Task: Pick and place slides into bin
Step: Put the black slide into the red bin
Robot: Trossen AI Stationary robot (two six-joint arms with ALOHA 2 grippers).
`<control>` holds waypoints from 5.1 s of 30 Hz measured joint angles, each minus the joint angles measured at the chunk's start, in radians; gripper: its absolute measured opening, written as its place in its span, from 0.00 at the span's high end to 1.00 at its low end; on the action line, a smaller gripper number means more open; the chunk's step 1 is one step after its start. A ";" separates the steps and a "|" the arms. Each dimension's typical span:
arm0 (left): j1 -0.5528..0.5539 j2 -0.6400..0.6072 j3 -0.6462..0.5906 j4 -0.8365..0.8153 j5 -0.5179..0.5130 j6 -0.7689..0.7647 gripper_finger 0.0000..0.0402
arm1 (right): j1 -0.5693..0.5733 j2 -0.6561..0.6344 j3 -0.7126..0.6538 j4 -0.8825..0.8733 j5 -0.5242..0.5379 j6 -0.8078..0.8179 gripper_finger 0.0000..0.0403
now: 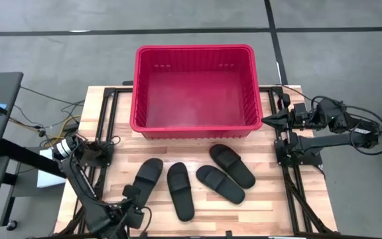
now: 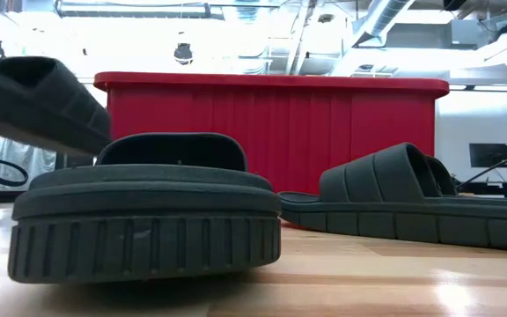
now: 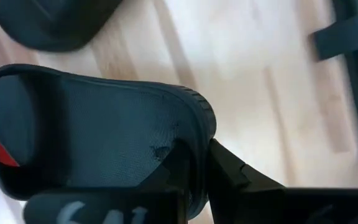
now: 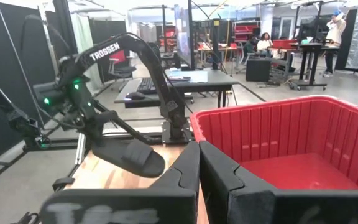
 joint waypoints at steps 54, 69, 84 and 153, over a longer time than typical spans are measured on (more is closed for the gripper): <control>1.353 -0.152 0.689 -0.103 -0.009 1.152 0.97 | 0.000 0.000 0.000 0.000 0.000 0.000 1.00; 1.533 -0.149 0.491 -0.075 0.255 1.195 0.97 | 0.000 0.000 0.000 0.000 0.000 0.000 1.00; 1.592 -0.150 0.105 0.192 0.287 1.197 0.97 | 0.000 0.000 0.000 0.000 0.000 0.000 1.00; 1.649 -0.150 -0.241 0.452 0.226 1.320 0.48 | 0.000 0.000 0.000 0.000 0.000 0.000 1.00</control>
